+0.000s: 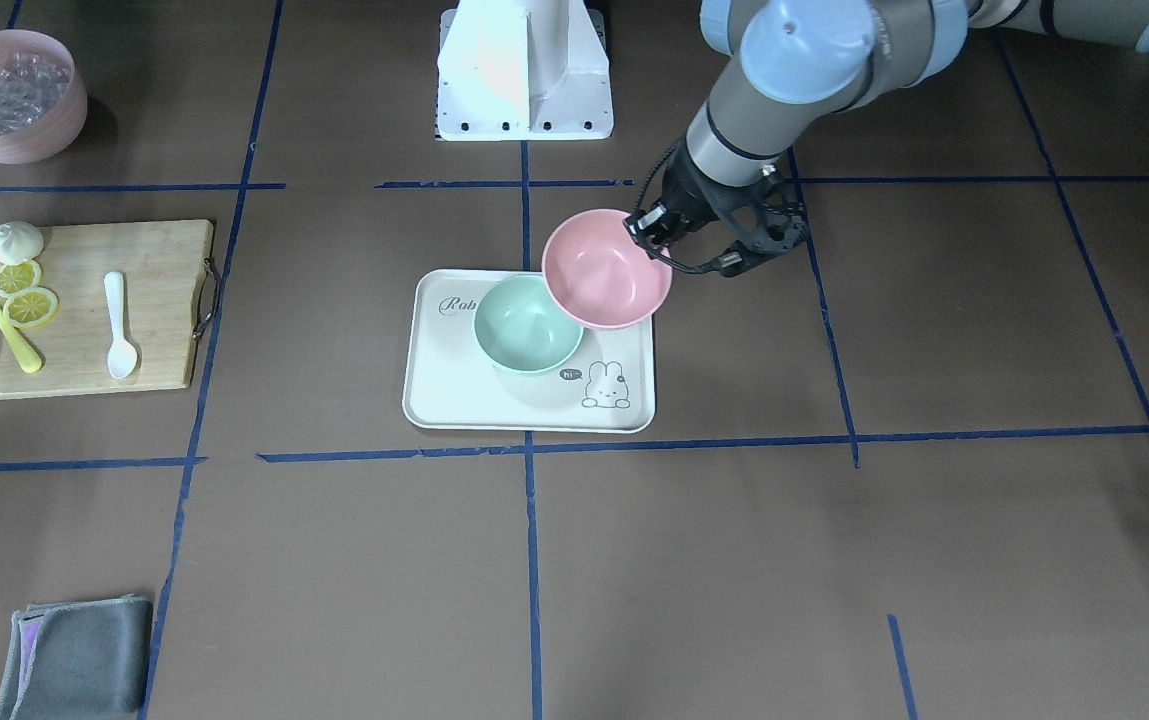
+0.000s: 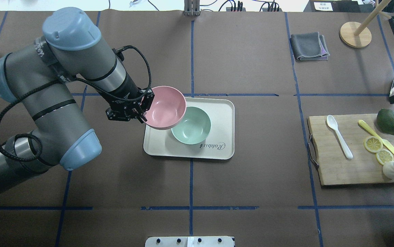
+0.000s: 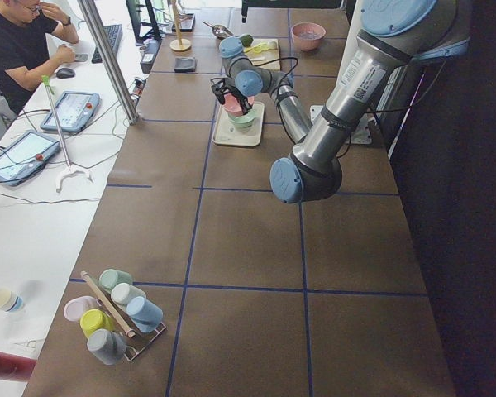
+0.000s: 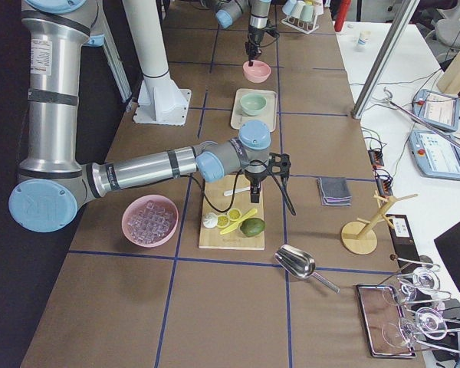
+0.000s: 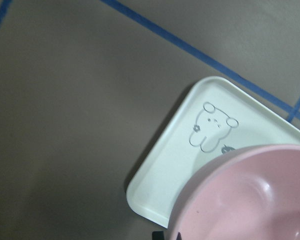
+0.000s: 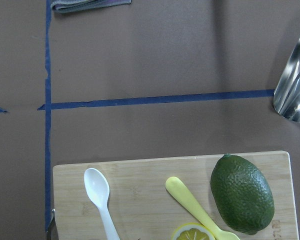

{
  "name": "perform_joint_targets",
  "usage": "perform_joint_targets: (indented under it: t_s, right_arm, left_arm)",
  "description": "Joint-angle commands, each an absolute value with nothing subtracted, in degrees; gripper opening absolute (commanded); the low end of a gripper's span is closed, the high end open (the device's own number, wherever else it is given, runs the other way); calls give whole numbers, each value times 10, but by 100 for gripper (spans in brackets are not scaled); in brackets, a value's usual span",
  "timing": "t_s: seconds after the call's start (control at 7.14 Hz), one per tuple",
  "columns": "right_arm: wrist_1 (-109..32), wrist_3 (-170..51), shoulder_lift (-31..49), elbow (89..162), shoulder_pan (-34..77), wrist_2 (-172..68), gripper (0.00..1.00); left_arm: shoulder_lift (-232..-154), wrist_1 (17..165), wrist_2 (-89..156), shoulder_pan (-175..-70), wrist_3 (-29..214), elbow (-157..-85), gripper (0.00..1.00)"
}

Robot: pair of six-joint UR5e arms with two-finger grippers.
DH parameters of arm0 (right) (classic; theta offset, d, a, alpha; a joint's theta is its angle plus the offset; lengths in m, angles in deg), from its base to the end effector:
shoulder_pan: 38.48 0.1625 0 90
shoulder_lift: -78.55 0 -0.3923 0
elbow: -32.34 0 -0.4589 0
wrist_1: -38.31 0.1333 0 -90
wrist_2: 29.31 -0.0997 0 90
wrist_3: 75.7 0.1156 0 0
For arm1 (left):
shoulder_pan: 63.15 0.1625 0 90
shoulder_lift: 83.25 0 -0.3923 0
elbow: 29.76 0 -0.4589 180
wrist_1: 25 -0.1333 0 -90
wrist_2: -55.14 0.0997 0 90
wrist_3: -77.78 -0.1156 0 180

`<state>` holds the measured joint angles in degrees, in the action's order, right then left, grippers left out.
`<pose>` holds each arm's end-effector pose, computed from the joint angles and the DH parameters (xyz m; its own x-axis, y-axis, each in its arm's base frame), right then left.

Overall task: Stack pink bowl on green and place spoon
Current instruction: 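Lift the pink bowl with the left gripper and carry it over the green bowl, then lower the pink bowl into the green bowl on the tray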

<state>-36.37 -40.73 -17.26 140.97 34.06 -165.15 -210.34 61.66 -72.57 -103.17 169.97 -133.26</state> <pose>-0.1121 -0.5242 0.4750 0.6130 0.0463 0.7887 -0.1059 0.9941 0.0239 0.4673 -0.4741 0.1097 0.5132 -0.4704 -0.7179 0.1845 0.8774 -0.4430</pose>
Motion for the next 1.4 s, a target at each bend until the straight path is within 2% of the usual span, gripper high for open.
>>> perform_joint_targets:
  t_s: [0.0,0.7,1.26]
  right_arm:
    - [-362,-405,-173,1410,339,-1652,100]
    - [-362,-405,-173,1411,339,-1651,100]
    - [-363,-405,-173,1411,339,-1651,100]
  left_arm:
    - [-2118,706,-707,-1006,1710,-1279,0]
    - [-2140,779,-706,-996,1710,-1195,0]
    - [-2139,787,-705,-986,1709,-1190,0]
